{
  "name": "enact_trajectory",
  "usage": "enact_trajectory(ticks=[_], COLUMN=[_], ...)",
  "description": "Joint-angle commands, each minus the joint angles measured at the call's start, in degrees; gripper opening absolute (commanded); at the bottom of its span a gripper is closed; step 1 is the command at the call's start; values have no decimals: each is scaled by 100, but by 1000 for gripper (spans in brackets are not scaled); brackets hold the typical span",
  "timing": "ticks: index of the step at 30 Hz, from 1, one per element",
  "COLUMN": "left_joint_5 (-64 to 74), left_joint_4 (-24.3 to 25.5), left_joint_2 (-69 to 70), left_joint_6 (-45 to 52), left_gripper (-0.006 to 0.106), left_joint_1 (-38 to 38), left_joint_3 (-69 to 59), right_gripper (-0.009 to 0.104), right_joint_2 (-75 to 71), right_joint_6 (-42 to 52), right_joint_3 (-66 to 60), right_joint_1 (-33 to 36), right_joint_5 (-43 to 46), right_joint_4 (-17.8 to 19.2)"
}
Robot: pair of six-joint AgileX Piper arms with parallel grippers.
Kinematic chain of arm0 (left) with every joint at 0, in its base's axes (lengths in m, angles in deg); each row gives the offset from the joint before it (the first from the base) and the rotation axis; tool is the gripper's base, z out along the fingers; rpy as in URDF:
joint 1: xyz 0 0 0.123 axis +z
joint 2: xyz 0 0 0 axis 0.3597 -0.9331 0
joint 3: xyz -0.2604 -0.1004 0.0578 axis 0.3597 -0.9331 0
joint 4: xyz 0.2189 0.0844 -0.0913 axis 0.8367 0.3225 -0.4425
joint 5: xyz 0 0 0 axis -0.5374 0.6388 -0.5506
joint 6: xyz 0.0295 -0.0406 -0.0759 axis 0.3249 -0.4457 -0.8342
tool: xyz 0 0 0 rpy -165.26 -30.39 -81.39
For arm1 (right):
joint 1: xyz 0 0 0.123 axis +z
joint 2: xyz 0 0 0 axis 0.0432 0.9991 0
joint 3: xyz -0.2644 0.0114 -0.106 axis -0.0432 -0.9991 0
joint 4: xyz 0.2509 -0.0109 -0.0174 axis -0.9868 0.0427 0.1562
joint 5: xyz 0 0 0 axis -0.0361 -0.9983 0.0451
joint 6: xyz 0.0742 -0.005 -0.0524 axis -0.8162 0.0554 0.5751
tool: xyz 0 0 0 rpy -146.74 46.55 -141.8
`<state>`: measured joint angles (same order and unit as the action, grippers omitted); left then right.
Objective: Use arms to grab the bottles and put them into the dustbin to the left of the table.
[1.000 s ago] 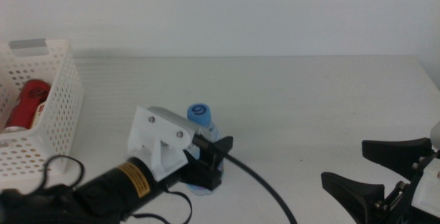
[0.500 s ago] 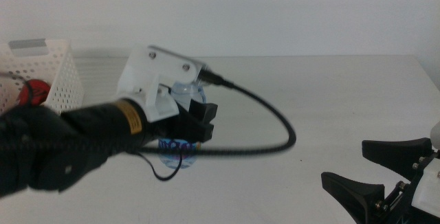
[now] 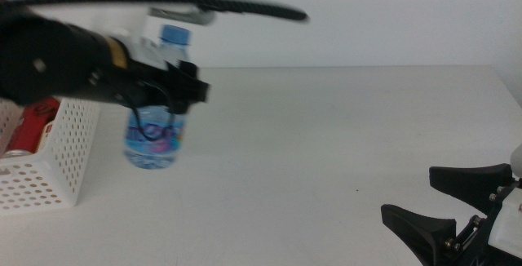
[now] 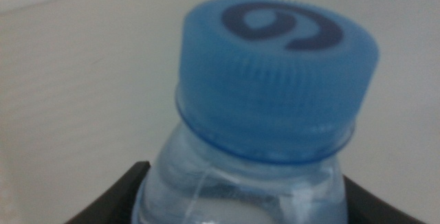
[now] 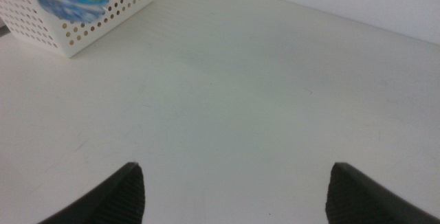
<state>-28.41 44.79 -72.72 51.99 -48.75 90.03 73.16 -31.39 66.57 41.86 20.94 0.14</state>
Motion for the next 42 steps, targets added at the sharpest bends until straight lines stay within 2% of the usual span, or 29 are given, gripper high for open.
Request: enact_trajectory(ticks=[1, 10, 15, 25, 31, 38, 42], left_joint_5=[178, 1387, 2395, 3544, 3507, 3410, 3146], left_joint_4=[19, -358, -637, -988, -990, -1041, -1420], left_joint_2=[232, 133, -387, -1553, -2075, -2635, -2938], left_joint_6=[23, 527, 1090, 2000, 2055, 2271, 2263], left_gripper=[-5, -5, -5, -5, -5, -5, -5], left_joint_1=[252, 1737, 2636, 3859, 4377, 4520, 4491], left_joint_3=[499, 1573, 2462, 3862, 4087, 4087, 4087], right_gripper=[71, 71, 71, 71, 71, 71, 71], right_joint_2=[-36, -36, -36, -36, -36, -36, -36], right_joint_6=[36, 36, 36, 36, 36, 36, 36], right_joint_3=[220, 220, 220, 220, 220, 220, 220], right_joint_1=[-18, -18, -18, -18, -18, -18, -18], right_joint_5=[383, 383, 383, 383, 383, 383, 383], right_joint_4=[58, 58, 58, 58, 58, 58, 58])
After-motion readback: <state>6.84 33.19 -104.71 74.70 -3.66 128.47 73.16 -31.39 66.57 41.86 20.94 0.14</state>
